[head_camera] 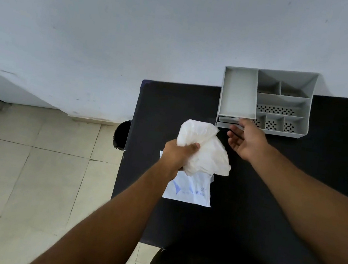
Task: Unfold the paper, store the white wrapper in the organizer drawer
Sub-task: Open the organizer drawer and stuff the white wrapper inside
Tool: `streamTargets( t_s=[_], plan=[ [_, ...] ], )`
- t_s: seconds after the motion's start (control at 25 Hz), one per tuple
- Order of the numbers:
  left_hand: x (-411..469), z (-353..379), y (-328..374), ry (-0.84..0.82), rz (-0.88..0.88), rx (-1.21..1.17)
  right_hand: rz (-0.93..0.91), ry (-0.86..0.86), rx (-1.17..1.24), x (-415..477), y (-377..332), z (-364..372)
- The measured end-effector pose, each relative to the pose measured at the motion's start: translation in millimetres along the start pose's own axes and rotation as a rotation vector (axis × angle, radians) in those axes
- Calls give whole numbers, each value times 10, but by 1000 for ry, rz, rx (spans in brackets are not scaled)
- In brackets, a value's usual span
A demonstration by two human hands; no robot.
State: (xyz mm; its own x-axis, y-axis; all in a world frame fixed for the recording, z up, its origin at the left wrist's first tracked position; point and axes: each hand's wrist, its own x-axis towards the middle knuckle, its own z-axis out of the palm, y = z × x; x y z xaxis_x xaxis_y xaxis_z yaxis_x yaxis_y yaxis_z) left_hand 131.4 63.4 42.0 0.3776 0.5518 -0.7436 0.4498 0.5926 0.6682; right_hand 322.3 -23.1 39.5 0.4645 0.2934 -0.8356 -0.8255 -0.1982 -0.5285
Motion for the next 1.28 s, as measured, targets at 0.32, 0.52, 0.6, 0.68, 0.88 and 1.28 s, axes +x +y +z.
streamTargets(
  t_s=[0.32, 0.52, 0.6, 0.68, 0.88, 1.28],
  plan=[
    [260, -137, -63, -12, -35, -61, 10, 40, 10, -127, 387, -132],
    [198, -251, -121, -33, -41, -197, 21, 79, 28, -284, 682, -344],
    [163, -306, -141, -9, -23, -220, 25, 69, 4, -320, 724, -399],
    [118, -328, -153, 10, -8, -218, 29, 59, -23, -348, 759, -442],
    [-28, -287, -195, 15, 20, -195, 55, 41, -73, -429, 885, -520],
    [-158, -166, -316, -36, 25, -184, 66, 30, -145, -489, 904, -588]
  ],
)
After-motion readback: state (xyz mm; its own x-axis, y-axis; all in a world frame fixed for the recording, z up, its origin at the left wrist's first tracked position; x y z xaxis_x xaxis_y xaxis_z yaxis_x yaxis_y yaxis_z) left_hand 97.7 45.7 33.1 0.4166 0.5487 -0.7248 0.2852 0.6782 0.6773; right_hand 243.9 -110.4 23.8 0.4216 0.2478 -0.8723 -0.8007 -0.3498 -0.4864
